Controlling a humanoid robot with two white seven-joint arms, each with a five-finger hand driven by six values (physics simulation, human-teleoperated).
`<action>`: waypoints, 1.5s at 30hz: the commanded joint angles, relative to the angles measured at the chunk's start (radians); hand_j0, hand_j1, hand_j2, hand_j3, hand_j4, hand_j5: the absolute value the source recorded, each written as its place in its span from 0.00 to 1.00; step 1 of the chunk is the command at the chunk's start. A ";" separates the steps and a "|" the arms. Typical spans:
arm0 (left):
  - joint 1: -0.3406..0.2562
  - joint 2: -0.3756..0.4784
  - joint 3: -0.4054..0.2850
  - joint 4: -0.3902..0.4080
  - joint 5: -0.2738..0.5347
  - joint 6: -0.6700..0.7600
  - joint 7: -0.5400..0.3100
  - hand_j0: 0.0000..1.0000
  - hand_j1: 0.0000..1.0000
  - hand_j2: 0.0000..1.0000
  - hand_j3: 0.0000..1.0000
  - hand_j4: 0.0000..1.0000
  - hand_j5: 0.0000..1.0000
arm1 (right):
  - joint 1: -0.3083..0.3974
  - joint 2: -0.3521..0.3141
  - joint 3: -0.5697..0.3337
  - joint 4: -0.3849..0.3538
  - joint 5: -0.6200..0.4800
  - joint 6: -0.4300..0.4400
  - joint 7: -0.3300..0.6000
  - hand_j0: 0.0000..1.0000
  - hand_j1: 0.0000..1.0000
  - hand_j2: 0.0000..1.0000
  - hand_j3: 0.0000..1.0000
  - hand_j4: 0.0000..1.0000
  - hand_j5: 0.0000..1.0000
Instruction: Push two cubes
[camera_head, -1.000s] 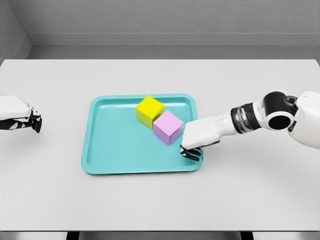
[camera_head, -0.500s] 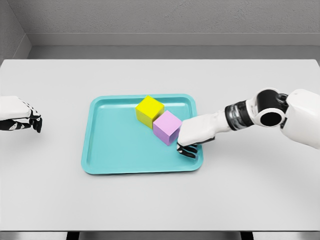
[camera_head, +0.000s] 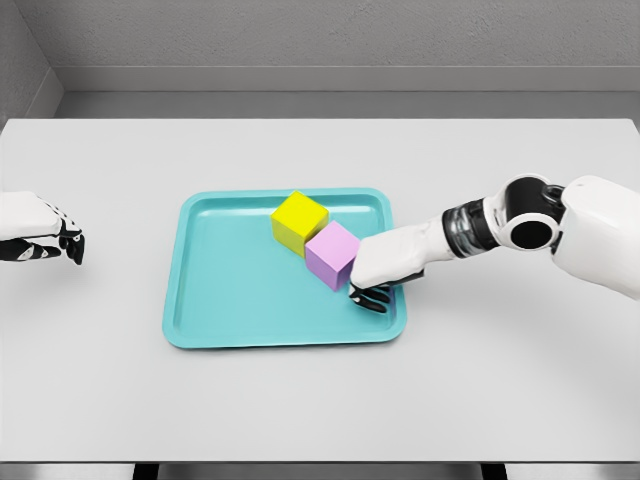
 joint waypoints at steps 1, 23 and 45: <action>0.000 0.001 0.000 0.000 0.005 0.002 0.000 0.49 0.49 0.49 0.49 0.49 0.49 | 0.000 0.011 0.000 0.019 -0.001 0.001 0.000 0.13 0.13 0.13 0.13 0.13 0.13; 0.000 0.001 0.001 0.000 0.005 0.002 0.000 0.49 0.49 0.49 0.49 0.49 0.49 | -0.017 0.039 -0.003 0.027 -0.003 0.001 0.000 0.18 0.18 0.18 0.18 0.18 0.18; 0.015 -0.158 0.072 0.114 0.069 0.002 -0.006 1.00 1.00 1.00 1.00 1.00 1.00 | 0.160 -0.276 -0.461 0.096 -0.009 0.001 0.000 1.00 1.00 1.00 1.00 1.00 1.00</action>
